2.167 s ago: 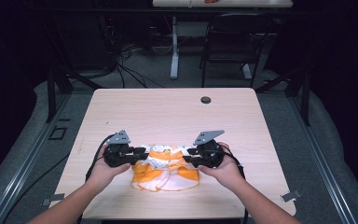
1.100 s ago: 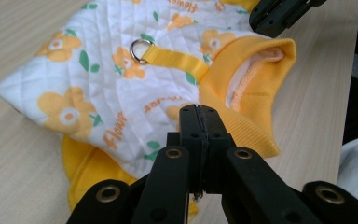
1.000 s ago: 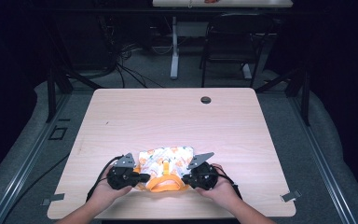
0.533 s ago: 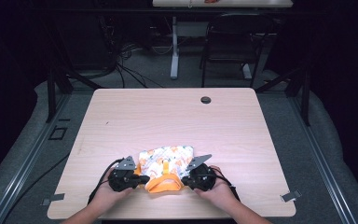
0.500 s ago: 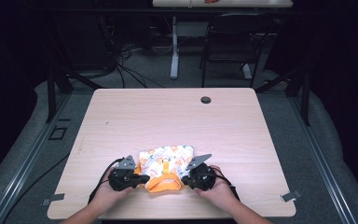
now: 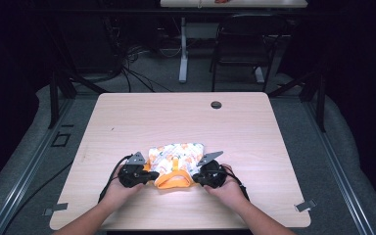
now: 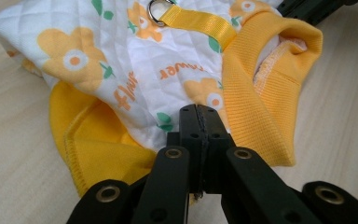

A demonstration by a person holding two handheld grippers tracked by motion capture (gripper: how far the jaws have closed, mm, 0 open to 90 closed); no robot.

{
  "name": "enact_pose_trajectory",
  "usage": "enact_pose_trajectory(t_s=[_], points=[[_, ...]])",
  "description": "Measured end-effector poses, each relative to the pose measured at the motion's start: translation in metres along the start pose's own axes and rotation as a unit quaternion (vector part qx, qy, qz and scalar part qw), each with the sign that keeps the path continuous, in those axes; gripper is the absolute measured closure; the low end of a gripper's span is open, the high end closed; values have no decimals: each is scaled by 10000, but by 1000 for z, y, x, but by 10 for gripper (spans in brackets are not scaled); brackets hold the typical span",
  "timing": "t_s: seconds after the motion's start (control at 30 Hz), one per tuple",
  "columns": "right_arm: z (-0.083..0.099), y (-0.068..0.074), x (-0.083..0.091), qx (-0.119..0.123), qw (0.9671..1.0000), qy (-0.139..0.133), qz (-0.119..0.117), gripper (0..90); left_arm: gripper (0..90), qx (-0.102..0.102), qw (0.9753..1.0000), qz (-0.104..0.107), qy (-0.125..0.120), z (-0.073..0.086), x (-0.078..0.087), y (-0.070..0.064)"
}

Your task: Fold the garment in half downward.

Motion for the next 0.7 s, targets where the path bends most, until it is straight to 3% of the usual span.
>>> enact_pose_trajectory(t_s=[0.27, 0.5, 0.7], points=[[-5, -13, -4, -55, 9999, 4, 164, 849, 899, 209, 9996, -80, -198, -9, -9, 11], [-10, -23, -7, -71, 9996, 22, 272, 849, 900, 273, 9990, -198, -293, -16, -15, 20], [-12, -33, -10, -220, 9992, -50, 332, 847, 900, 452, 9978, -170, -455, -17, -17, 26]])
Point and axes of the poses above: each handheld gripper's, and its own axes: x roughly backward along the jaws, z roughly out of its underside, y roughly to its left, the point moved 3 cm from there along -x, roughly forward along the jaws, and after that the axes turned 7 degrees about x, right-handed, at the moved point
